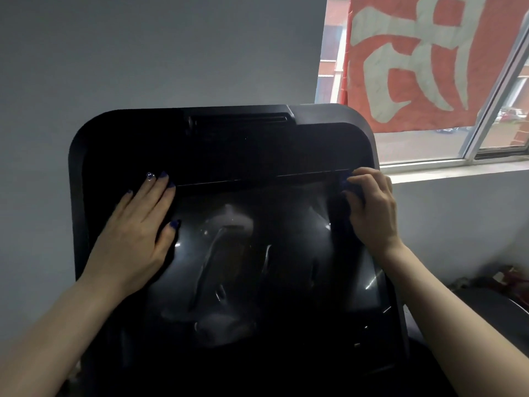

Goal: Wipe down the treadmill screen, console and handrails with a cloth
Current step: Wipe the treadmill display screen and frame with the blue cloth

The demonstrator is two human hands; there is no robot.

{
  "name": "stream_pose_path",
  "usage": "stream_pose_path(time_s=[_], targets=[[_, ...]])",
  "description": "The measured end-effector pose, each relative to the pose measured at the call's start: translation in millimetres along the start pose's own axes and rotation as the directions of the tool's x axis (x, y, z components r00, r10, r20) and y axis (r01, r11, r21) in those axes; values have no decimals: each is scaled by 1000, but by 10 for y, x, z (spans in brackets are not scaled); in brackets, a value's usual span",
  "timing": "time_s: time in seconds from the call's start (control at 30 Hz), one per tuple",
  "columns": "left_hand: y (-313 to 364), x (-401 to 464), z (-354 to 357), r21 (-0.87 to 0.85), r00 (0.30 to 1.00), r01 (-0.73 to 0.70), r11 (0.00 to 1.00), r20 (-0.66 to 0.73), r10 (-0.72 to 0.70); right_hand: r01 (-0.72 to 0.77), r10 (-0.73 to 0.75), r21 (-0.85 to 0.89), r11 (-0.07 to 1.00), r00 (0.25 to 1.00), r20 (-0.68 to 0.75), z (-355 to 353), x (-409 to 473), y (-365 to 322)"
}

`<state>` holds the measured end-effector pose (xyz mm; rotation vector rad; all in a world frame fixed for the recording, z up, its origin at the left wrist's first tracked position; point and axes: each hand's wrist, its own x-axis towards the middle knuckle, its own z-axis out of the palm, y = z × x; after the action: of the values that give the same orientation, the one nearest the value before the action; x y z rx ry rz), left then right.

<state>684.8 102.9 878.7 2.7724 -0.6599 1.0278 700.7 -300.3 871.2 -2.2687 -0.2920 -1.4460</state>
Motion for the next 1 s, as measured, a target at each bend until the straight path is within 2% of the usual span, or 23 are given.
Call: stream_pose_path(time_s=[0.07, 0.23, 0.43, 0.63, 0.8, 1.0], targets=[[11, 12, 18, -34, 1000, 4, 999, -19, -5, 0, 0, 15, 1000, 1000, -12, 53, 38, -65], [-14, 11, -6, -68, 1000, -10, 998, -22, 8, 86, -89, 47, 995, 994, 67, -100, -81, 0], [-11, 10, -1, -68, 1000, -6, 998, -20, 4, -60, 61, 26, 998, 998, -21, 63, 26, -170], [-7, 6, 16, -66, 1000, 3, 998, -28, -5, 95, -101, 63, 994, 990, 102, -127, -123, -65], [-13, 6, 15, -53, 1000, -8, 999, -25, 6, -23, 22, 32, 999, 1000, 11, 70, 18, -238], [-137, -85, -121, 4, 997, -73, 997, 7, 73, 146, -157, 85, 986, 977, 142, -84, -53, -143]])
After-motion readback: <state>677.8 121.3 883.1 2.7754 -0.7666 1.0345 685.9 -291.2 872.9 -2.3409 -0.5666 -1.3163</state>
